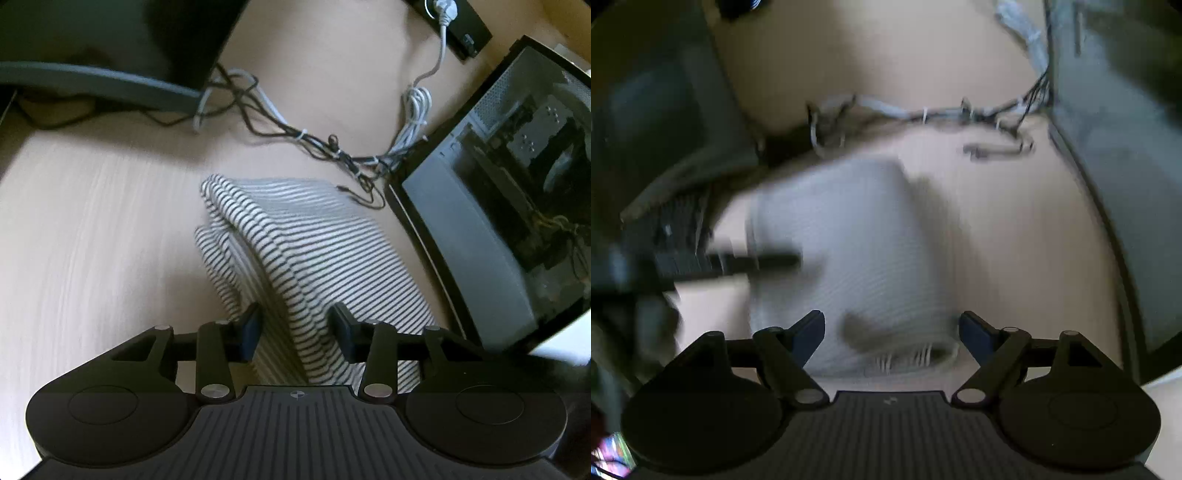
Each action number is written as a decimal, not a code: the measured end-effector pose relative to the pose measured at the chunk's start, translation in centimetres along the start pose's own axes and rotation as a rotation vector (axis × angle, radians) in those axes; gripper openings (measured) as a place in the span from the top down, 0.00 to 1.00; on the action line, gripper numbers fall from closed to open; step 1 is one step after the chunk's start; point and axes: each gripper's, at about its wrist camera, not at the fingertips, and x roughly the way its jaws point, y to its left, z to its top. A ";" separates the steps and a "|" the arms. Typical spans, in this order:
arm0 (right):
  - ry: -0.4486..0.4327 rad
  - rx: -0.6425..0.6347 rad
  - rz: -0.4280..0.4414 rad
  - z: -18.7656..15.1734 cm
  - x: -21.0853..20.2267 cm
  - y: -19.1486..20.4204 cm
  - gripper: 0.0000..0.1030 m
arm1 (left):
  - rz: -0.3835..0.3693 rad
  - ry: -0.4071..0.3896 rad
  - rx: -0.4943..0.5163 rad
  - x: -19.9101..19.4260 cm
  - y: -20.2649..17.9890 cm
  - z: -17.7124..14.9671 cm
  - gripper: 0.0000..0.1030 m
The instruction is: Fold clothes
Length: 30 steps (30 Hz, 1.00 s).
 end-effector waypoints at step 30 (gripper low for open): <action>0.053 -0.084 0.224 3.8 8.4 -2.8 0.37 | 0.174 -0.018 -0.123 -0.5 -2.7 -1.5 0.21</action>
